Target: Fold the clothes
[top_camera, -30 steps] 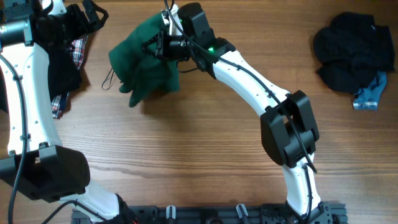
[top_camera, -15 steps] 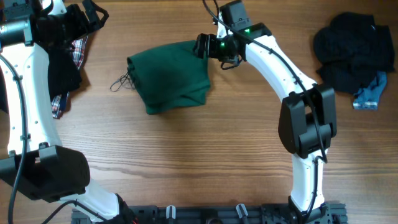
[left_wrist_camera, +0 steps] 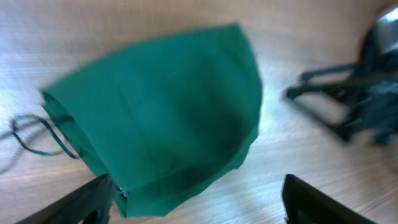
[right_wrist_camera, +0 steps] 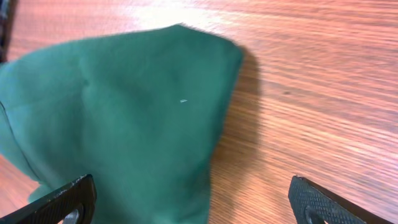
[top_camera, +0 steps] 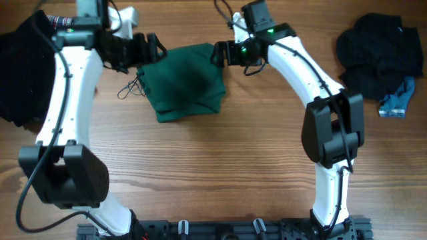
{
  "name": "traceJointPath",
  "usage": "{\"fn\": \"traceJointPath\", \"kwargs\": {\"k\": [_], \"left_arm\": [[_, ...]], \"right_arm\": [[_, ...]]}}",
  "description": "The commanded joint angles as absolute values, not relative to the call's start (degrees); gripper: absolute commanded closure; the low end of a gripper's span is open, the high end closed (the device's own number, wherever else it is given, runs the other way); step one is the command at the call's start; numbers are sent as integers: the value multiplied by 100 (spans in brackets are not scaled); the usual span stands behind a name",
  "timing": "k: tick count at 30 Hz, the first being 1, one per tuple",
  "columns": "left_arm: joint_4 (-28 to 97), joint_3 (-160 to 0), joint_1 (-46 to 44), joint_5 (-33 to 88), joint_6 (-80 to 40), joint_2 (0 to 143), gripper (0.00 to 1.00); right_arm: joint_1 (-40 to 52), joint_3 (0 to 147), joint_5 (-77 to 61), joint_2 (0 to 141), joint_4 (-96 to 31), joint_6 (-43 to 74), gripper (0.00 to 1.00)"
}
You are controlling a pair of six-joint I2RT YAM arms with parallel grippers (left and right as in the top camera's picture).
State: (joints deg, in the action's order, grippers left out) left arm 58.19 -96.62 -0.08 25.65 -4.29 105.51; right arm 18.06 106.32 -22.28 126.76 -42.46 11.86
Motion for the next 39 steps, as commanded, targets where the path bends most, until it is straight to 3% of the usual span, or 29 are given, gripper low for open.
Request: {"fn": "traceJointPath", "kwargs": {"k": [1, 8, 26, 32, 39], "left_arm": [[5734, -9286, -8, 2340, -550, 10888, 20], [5653, -9170, 508, 1140, -1446, 11413, 20], [3538, -8506, 762, 1487, -1761, 12221, 12], [3398, -8506, 755, 2283, -1649, 12248, 15], [3520, -8506, 757, 4451, -637, 12248, 13]], "right_arm": [[1389, 10600, -2757, 12617, -4322, 1081, 1], [1293, 10600, -2746, 12617, -4431, 891, 1], [1293, 10600, -2705, 12617, -4287, 873, 0], [1293, 10600, -2705, 12617, -4281, 875, 0], [1295, 10600, -2709, 12617, -4311, 899, 1]]}}
